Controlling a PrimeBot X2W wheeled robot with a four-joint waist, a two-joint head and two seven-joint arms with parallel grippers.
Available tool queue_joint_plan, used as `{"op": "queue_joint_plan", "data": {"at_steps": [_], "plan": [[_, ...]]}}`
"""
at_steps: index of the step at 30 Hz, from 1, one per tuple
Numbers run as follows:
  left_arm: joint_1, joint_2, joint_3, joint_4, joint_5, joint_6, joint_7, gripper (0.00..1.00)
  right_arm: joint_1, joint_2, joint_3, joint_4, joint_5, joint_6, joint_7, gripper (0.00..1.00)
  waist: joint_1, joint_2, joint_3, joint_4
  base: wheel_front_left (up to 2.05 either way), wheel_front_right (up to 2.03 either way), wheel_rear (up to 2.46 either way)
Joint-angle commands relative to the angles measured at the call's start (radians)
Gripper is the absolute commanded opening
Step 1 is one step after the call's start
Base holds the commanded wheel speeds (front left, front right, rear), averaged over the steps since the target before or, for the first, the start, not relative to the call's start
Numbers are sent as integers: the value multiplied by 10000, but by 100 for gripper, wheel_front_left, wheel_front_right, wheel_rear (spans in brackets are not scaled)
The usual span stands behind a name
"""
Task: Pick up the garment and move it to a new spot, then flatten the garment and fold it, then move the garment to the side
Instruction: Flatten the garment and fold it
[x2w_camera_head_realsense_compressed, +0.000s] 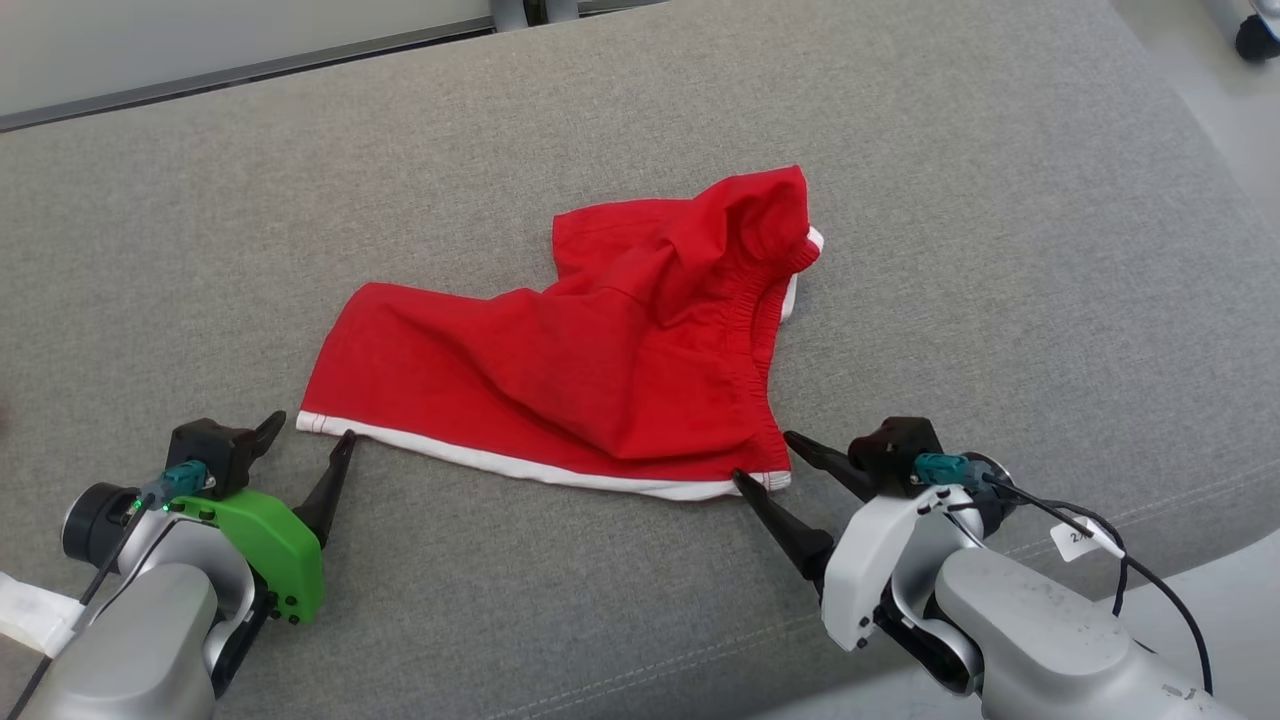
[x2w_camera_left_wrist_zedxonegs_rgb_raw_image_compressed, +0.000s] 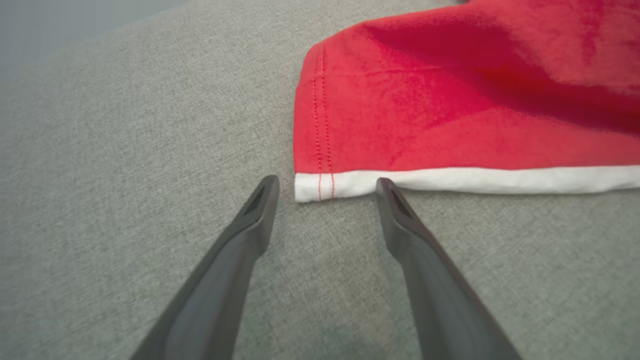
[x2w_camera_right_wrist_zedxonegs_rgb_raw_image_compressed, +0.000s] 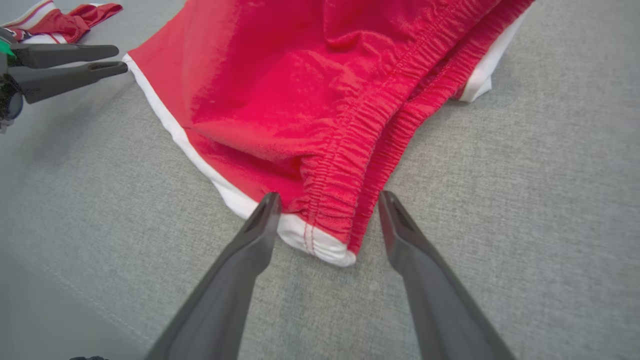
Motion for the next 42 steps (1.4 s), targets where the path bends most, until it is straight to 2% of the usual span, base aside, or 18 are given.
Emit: {"op": "queue_joint_plan", "data": {"at_steps": [1, 10, 11, 12, 13, 14, 20, 27, 34, 42], "plan": [[-158, 2, -85, 73, -161, -15, -23, 100, 59, 44, -41, -48, -118, -5, 51, 100, 0, 0, 58, -20, 0, 0, 0], [-434, -12, -353, 282, -534, -15, -23, 100, -11, 122, -127, -127, -311, -5, 209, 100, 0, 0, 277, 10, 0, 0, 0], [-460, -14, -406, 301, -609, -15, -23, 58, -9, 128, -120, -130, -349, -5, 246, 90, 0, 0, 296, 16, 0, 0, 0], [-508, -15, -462, 292, -653, -15, -23, 33, -11, 131, -131, -137, -376, -5, 253, 51, 0, 0, 308, 23, 0, 0, 0], [-541, -24, -497, 243, -716, -15, -23, 13, -10, 134, -138, -147, -386, -5, 267, 17, 0, 0, 312, 34, 0, 0, 0], [-515, -48, -537, 245, -806, -15, -23, 0, 1, 143, -132, -153, -409, -5, 286, 0, 0, 0, 306, 49, 0, 0, 0], [-553, -10, -829, 203, -898, -15, -23, 0, 45, 120, -167, -114, -388, -5, 309, 0, 0, 0, 197, 150, 0, 0, 0], [-560, 215, -625, -321, -763, -15, -23, 0, -30, -30, -107, -302, -89, -5, 244, 0, 0, 0, -60, 296, 0, 0, 0], [-727, 653, -387, -1133, -385, -15, -23, 0, -270, -272, -12, -836, 674, -5, 276, 0, 0, 0, -364, 467, 0, 0, 0], [-1326, 1176, -423, -1790, -269, -15, -23, 0, -1331, -415, 282, -1436, 1577, -3, 475, 0, 0, 0, -508, 510, 0, 0, 0]]}}
